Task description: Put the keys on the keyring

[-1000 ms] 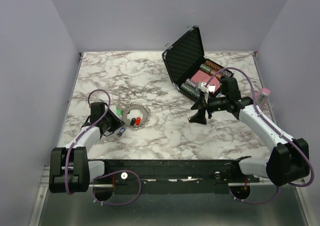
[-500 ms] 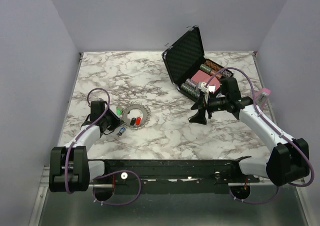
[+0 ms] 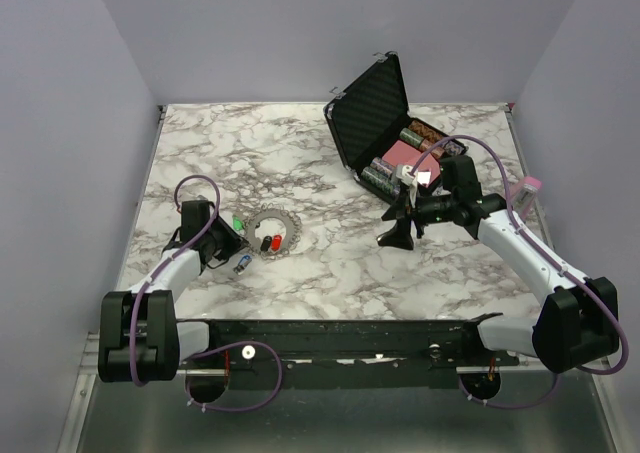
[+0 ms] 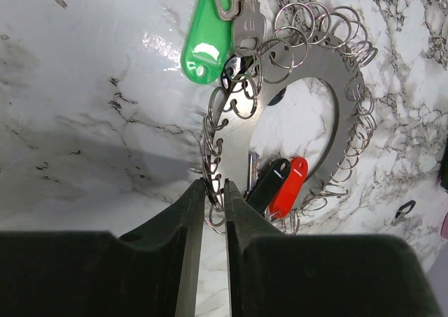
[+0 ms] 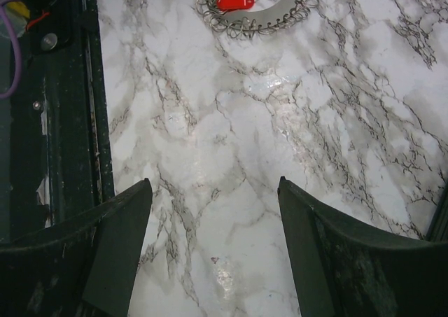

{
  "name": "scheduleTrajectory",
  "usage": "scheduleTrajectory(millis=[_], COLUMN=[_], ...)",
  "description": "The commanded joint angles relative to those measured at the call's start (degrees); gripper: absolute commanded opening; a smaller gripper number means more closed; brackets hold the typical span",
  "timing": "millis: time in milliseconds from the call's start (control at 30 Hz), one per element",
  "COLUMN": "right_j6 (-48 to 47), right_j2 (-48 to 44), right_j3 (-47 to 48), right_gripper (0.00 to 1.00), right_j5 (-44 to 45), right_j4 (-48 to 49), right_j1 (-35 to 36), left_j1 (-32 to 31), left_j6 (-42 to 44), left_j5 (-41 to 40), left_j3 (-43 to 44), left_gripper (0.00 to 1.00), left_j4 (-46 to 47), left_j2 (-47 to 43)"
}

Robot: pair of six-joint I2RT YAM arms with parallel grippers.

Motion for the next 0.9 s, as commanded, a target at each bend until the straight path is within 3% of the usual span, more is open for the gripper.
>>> scheduleTrajectory(millis=[0, 867], right_j6=[-0.8, -1.2], right_j2=[-1.0, -1.2], right_j3=[0.6, 0.9], right_gripper=[0.81, 0.81], right_j5=[-0.2, -0.4], right_j4=[-1.8, -2.4], right_j1=[-0.1, -0.1], left_j1=[-0.2, -0.9], left_j6=[-0.2, -4.0], left_j5=[-0.2, -3.7], left_j3=[1.7, 3.7], left_gripper=[0.26, 0.26], left_j4=[-0.3, -7.3], left_j2=[0.6, 0.9])
